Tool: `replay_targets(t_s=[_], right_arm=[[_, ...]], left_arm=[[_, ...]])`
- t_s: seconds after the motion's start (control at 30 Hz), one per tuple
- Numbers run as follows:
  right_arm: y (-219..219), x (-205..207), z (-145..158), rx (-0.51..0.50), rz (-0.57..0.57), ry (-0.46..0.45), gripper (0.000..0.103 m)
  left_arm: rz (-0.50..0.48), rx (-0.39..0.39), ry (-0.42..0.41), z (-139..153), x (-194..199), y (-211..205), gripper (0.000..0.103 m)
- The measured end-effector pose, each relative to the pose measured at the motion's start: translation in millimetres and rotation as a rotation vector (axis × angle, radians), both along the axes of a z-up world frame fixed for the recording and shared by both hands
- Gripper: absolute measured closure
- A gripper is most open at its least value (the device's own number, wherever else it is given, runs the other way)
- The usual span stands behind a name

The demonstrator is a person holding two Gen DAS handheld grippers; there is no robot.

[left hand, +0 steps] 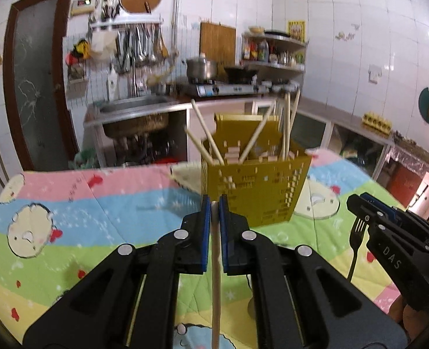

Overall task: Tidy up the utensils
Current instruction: 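Carry the chopstick and fork over the yellow holder with both tools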

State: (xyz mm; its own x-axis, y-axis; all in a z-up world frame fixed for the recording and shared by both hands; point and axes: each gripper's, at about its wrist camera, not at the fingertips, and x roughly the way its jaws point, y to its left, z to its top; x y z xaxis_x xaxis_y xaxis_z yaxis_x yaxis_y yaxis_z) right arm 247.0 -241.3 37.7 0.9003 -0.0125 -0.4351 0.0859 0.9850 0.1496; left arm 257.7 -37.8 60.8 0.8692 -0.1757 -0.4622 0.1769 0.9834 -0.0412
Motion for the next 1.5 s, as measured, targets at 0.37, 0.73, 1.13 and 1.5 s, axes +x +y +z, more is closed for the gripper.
replay_targets(t_s=[0.37, 0.73, 1.13, 1.5], right_arm=[[-5.0, -7.6, 24.5, -0.015, -0.007, -0.106, 0.084], [-9.0, -5.5, 31.5, -0.021, 0.019, -0.157, 0.086], [-8.6, 6.1, 44.7, -0.052, 0.046, -0.194, 0.086], [-8.5, 17.7, 105.4, -0.094, 0.054, -0.294, 0.086]], left_arm=[[0.030, -0.039, -0.124, 27.4, -11.0, 10.4, 0.098], [0.044, -0.089, -0.163, 32.3, -2.2, 16.0, 0.098], [0.032, -0.116, -0.233, 51.8, 5.3, 16.1, 0.098], [0.009, -0.170, -0.331, 115.7, 23.1, 12.9, 0.098]])
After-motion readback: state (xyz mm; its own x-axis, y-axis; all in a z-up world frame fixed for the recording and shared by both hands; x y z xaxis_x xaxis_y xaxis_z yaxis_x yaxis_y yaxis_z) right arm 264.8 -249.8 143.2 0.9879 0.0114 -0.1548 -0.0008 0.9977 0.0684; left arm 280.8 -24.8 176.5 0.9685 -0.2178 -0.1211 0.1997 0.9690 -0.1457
